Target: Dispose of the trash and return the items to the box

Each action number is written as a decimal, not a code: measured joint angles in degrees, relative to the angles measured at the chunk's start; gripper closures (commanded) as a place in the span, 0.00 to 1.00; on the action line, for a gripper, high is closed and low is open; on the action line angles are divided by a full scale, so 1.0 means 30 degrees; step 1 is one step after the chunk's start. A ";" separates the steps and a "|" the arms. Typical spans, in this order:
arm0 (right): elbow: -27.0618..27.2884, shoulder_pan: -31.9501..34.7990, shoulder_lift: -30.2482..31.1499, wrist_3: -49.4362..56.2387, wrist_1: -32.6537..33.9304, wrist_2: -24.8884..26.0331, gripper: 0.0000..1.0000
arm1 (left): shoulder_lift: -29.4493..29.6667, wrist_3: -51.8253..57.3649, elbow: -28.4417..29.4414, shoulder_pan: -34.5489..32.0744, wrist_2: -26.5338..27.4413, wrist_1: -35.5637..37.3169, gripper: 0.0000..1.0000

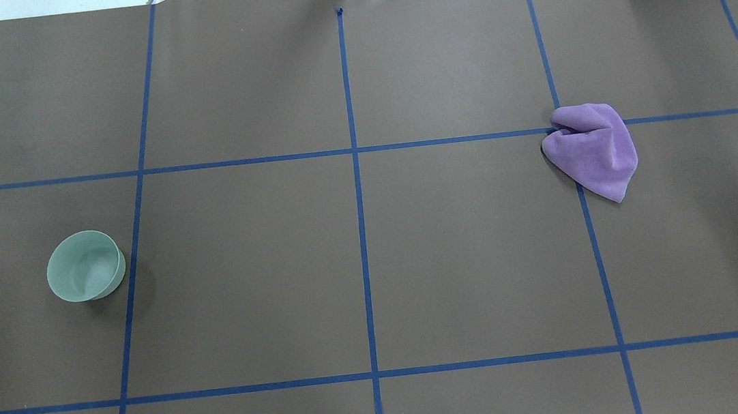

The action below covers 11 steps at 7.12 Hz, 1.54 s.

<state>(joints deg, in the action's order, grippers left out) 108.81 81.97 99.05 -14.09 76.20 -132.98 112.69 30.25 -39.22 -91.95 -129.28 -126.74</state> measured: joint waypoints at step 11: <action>0.0030 -0.0049 0.0000 -0.0103 0.0029 -0.0175 0.00 | -0.7419 -2.0268 -2.2637 0.9591 -0.1147 0.5767 0.02</action>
<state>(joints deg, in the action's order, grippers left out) 108.90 81.83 99.05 -14.40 76.29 -133.51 90.43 -30.55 -107.13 -63.18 -132.72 -109.44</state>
